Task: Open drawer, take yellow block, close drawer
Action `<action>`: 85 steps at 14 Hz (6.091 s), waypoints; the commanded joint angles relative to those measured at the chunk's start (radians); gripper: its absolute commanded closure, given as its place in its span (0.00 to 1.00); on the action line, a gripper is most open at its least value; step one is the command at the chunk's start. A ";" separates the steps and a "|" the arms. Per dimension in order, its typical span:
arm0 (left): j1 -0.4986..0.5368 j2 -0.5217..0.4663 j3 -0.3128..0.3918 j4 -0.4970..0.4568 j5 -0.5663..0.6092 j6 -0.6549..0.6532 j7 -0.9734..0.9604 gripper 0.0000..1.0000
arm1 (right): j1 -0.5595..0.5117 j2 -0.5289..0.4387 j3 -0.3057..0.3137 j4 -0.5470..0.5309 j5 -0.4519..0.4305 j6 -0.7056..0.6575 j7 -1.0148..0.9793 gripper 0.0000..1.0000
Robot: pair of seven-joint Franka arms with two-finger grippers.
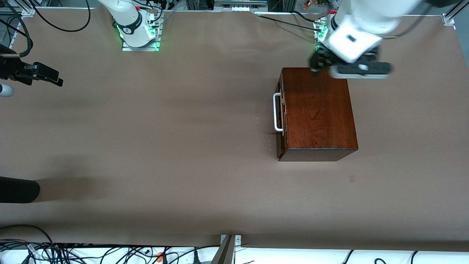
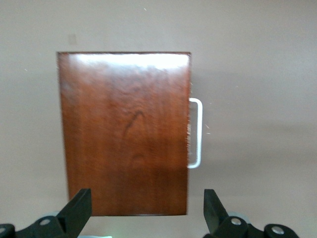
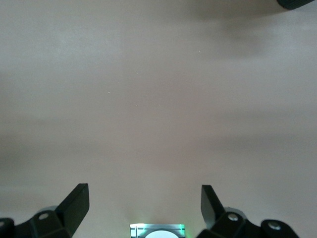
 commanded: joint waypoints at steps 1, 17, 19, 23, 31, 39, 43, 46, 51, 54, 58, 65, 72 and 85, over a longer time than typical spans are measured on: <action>-0.126 0.119 -0.041 0.082 0.113 -0.009 -0.198 0.00 | 0.002 0.004 0.000 0.021 0.001 -0.016 -0.002 0.00; -0.309 0.368 -0.035 -0.090 0.395 0.256 -0.423 0.00 | 0.002 0.004 0.000 0.021 0.003 -0.018 -0.001 0.00; -0.306 0.368 -0.032 -0.136 0.405 0.300 -0.421 0.00 | 0.000 0.004 0.000 0.021 0.003 -0.018 -0.001 0.00; -0.300 0.400 -0.024 -0.193 0.439 0.368 -0.425 0.00 | 0.000 0.004 0.000 0.021 0.003 -0.018 -0.002 0.00; -0.304 0.486 -0.019 -0.180 0.518 0.394 -0.507 0.00 | 0.000 0.004 0.000 0.021 0.003 -0.018 -0.002 0.00; -0.315 0.511 -0.022 -0.151 0.500 0.409 -0.517 0.00 | 0.000 0.004 -0.002 0.021 0.003 -0.016 -0.001 0.00; -0.359 0.586 -0.027 -0.033 0.495 0.406 -0.529 0.00 | 0.000 0.004 -0.002 0.021 0.003 -0.018 -0.001 0.00; -0.398 0.618 -0.027 0.036 0.457 0.400 -0.540 0.00 | 0.000 0.004 -0.002 0.021 0.003 -0.016 -0.002 0.00; -0.436 0.663 -0.027 0.105 0.422 0.400 -0.540 0.00 | -0.001 0.004 -0.002 0.021 0.003 -0.016 -0.001 0.00; -0.459 0.701 -0.025 0.169 0.409 0.402 -0.540 0.00 | -0.001 0.004 -0.002 0.021 0.003 -0.016 -0.001 0.00; -0.481 0.723 -0.027 0.217 0.406 0.406 -0.541 0.00 | -0.001 0.004 -0.005 0.023 0.003 -0.013 -0.001 0.00; -0.493 0.718 -0.028 0.274 0.385 0.397 -0.541 0.00 | 0.002 0.006 0.000 0.023 -0.002 -0.010 0.001 0.00; -0.367 0.484 -0.030 0.216 0.253 0.249 -0.439 0.00 | -0.004 0.015 -0.006 0.024 -0.005 -0.021 -0.007 0.00; 0.069 0.189 0.080 0.136 0.009 0.046 0.116 0.00 | 0.031 0.091 0.011 0.027 0.011 -0.082 0.001 0.00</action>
